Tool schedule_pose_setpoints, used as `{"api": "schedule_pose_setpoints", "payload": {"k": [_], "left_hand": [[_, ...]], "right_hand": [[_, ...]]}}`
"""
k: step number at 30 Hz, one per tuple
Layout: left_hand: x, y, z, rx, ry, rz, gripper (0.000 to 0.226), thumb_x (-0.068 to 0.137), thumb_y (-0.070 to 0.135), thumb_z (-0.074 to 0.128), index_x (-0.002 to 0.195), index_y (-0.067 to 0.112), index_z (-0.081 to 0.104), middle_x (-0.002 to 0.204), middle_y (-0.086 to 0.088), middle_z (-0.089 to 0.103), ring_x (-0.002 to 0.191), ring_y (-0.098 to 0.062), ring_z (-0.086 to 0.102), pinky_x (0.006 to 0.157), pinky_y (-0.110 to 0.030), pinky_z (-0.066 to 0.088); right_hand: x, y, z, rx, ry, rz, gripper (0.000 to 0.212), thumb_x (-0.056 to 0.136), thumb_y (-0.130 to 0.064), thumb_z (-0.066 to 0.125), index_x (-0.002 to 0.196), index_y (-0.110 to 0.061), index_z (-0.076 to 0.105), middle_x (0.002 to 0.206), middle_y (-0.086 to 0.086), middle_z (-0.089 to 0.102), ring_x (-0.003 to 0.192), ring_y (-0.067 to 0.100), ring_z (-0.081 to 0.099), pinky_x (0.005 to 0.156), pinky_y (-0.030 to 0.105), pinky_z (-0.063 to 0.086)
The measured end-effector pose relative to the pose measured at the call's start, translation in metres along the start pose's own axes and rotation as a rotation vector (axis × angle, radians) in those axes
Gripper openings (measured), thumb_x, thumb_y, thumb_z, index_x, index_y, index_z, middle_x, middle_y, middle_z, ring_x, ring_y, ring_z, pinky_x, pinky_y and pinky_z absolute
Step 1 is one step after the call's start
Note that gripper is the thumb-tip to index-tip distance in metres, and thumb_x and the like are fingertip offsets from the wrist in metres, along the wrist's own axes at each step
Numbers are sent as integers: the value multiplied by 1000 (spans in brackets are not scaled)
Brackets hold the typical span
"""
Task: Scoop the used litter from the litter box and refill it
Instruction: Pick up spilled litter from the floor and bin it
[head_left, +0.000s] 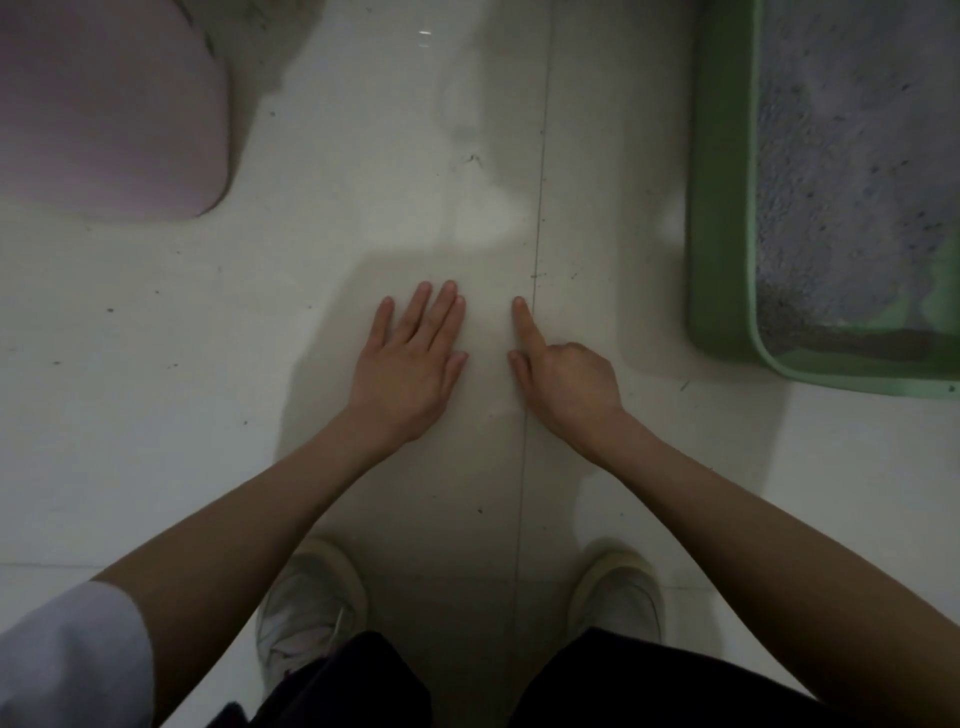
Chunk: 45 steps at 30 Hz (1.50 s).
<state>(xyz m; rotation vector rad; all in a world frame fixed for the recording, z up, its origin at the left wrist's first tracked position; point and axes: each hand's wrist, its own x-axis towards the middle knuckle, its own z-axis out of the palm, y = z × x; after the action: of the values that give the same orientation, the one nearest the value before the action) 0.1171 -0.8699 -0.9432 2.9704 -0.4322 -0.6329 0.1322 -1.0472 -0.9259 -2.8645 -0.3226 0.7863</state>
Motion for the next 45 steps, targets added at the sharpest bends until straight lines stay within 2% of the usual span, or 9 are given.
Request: {"api": "schedule_pose_setpoints", "payload": {"k": [4,7,9,12,16,22,37,40,45], "left_hand": [[0,1,-5,-23,-31,0,64,92,46,-1,148,16,-1,157,1,-6,144,-18,-8,114,-43,-5],[0,-1,-9,-187,101,-12,57,98,35,34,146,10,20,153,-9,24,142,-22,18,114,-42,4],[0,-3,-12,-365,310,-64,46,89,27,51,130,7,50,120,-15,60,115,-27,54,103,-39,24],[1,-7,-21,-590,395,-145,24,82,14,60,101,4,70,89,-13,70,82,-29,66,86,-40,47],[10,-5,-31,-620,317,-173,21,89,8,55,105,4,69,100,-14,71,96,-28,64,89,-31,44],[35,10,-39,-687,325,-118,17,90,14,56,98,6,68,91,-8,72,86,-23,66,82,-28,46],[67,18,-28,-650,389,-103,14,85,14,60,88,4,70,84,-11,67,80,-27,61,77,-20,38],[72,22,-27,-643,379,-95,13,83,14,62,87,4,70,83,-11,66,81,-27,59,76,-17,35],[86,36,-28,-628,352,-41,15,81,14,63,88,3,70,82,-13,63,83,-28,57,75,-16,33]], "right_hand": [[2,1,-5,-31,-42,-26,60,100,-42,25,150,-25,-2,106,16,66,93,32,62,72,35,45],[1,6,-13,426,14,45,49,97,-34,42,143,-22,33,86,3,63,84,24,59,75,30,45],[4,9,-14,838,154,224,27,90,-24,58,115,-14,60,70,-6,52,73,15,52,72,23,40],[10,15,-19,1070,235,423,4,83,-17,66,84,-13,66,70,-8,57,72,11,52,72,27,45],[20,23,-29,815,298,351,15,87,-20,61,94,-10,70,92,3,67,81,11,56,80,26,46],[41,23,-31,481,302,204,21,86,-25,61,104,-14,66,102,5,62,100,21,53,85,29,39],[61,20,-24,374,326,167,18,89,-28,57,93,-15,69,98,3,62,104,22,49,82,30,23],[52,26,-29,706,402,254,10,89,-18,59,88,-11,67,87,-1,58,92,19,53,85,29,37],[27,40,-37,1732,259,499,15,91,-5,54,79,-8,63,74,0,60,63,6,50,60,16,41]]}}
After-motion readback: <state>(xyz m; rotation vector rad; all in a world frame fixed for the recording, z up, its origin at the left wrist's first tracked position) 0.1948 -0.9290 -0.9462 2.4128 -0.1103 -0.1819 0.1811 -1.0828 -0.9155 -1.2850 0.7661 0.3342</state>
